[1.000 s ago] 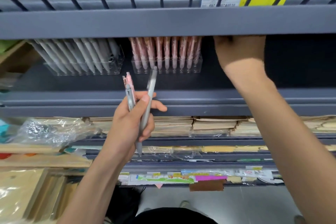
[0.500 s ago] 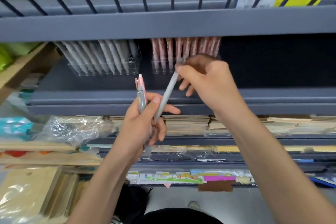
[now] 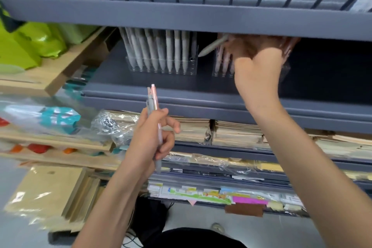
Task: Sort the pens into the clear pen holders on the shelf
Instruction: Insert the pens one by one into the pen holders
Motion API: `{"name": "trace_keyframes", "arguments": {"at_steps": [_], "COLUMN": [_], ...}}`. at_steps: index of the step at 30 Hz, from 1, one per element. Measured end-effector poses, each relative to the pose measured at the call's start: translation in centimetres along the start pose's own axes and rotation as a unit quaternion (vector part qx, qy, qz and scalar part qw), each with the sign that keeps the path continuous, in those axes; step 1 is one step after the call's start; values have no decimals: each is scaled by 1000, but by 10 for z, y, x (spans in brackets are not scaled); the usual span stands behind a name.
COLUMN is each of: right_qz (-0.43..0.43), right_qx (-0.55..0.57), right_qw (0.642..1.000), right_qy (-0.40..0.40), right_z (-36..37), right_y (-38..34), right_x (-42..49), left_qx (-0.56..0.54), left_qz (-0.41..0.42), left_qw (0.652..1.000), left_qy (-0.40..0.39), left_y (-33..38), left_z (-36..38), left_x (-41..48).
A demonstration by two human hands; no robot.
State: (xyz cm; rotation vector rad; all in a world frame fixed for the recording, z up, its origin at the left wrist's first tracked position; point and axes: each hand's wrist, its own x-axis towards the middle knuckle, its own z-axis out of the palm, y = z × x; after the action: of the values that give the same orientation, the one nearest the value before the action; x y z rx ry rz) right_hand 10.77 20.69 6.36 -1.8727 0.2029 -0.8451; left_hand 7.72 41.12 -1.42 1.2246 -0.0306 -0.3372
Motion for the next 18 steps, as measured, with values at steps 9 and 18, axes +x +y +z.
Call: {"name": "trace_keyframes", "arguments": {"at_steps": [9,18], "right_qz": [-23,-31], "right_qx": [-169,-337], "right_qw": [984,933], "right_qy": [-54,-120], "right_z": [51,66], "right_y": [-3,-19], "right_x": [33,48], "left_qx": [73,109], "left_qz": [27,14], "left_qw": [997,994], "left_qy": [-22,-5], "left_y": [6,8], "left_z": [-35,-50], "left_x": [-15,-23]}}
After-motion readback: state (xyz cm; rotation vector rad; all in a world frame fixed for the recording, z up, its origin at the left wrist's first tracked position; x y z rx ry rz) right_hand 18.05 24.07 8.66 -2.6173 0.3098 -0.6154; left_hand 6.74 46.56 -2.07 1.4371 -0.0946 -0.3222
